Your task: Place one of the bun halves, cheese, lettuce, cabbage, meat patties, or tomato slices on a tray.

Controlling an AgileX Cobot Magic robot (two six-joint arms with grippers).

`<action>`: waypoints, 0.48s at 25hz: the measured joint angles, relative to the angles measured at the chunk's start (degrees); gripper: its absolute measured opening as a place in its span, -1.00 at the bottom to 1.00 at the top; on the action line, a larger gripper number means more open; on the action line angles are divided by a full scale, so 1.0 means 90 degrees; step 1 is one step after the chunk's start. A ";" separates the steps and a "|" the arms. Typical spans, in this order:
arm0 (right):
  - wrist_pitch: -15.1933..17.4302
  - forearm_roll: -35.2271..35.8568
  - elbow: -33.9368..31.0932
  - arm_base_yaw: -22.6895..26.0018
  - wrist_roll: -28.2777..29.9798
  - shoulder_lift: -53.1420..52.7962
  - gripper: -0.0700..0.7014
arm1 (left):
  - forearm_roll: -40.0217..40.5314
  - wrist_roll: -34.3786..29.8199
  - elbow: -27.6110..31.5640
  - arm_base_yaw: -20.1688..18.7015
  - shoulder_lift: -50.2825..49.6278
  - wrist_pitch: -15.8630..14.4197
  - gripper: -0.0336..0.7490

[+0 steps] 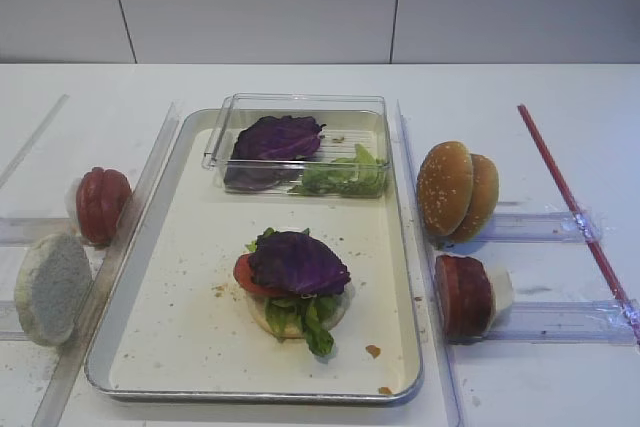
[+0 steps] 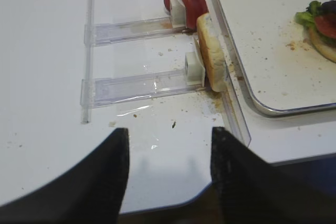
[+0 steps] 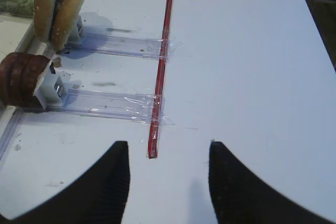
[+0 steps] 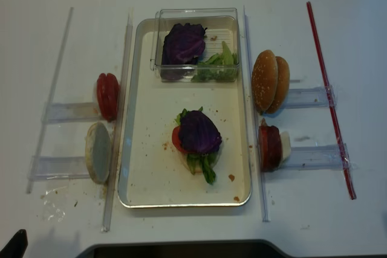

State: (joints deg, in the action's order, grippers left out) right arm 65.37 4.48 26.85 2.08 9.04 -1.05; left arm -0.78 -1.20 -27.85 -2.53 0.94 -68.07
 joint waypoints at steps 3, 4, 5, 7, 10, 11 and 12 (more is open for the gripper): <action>0.0000 0.0000 0.0000 0.0000 0.0000 0.0000 0.17 | 0.0000 0.0000 0.0000 0.0000 0.0000 0.0000 -0.05; 0.0000 0.0000 0.0000 0.0000 0.0000 0.0000 0.17 | 0.0000 0.0000 0.0000 0.0000 0.0000 0.0000 -0.05; 0.0000 0.0000 0.0000 0.0000 0.0000 0.0000 0.17 | 0.0000 0.0000 0.0000 0.0000 0.0000 0.0000 -0.05; 0.0000 0.0000 0.0000 0.0000 0.0000 0.0000 0.17 | 0.0000 0.0000 0.0000 0.0000 0.0000 0.0000 -0.05; 0.0000 0.0000 0.0000 0.0000 0.0000 0.0000 0.17 | 0.0000 0.0000 0.0000 0.0000 0.0000 0.0000 -0.05; 0.0000 0.0000 0.0000 0.0000 0.0000 0.0000 0.17 | 0.0000 0.0000 0.0000 0.0000 0.0000 0.0000 -0.05; 0.0000 0.0000 0.0000 0.0000 0.0000 0.0000 0.17 | 0.0000 0.0000 0.0000 0.0000 0.0000 0.0000 -0.05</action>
State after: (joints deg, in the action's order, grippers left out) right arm 65.37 4.48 26.85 2.08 9.04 -1.05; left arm -0.78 -1.20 -27.85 -2.53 0.94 -68.07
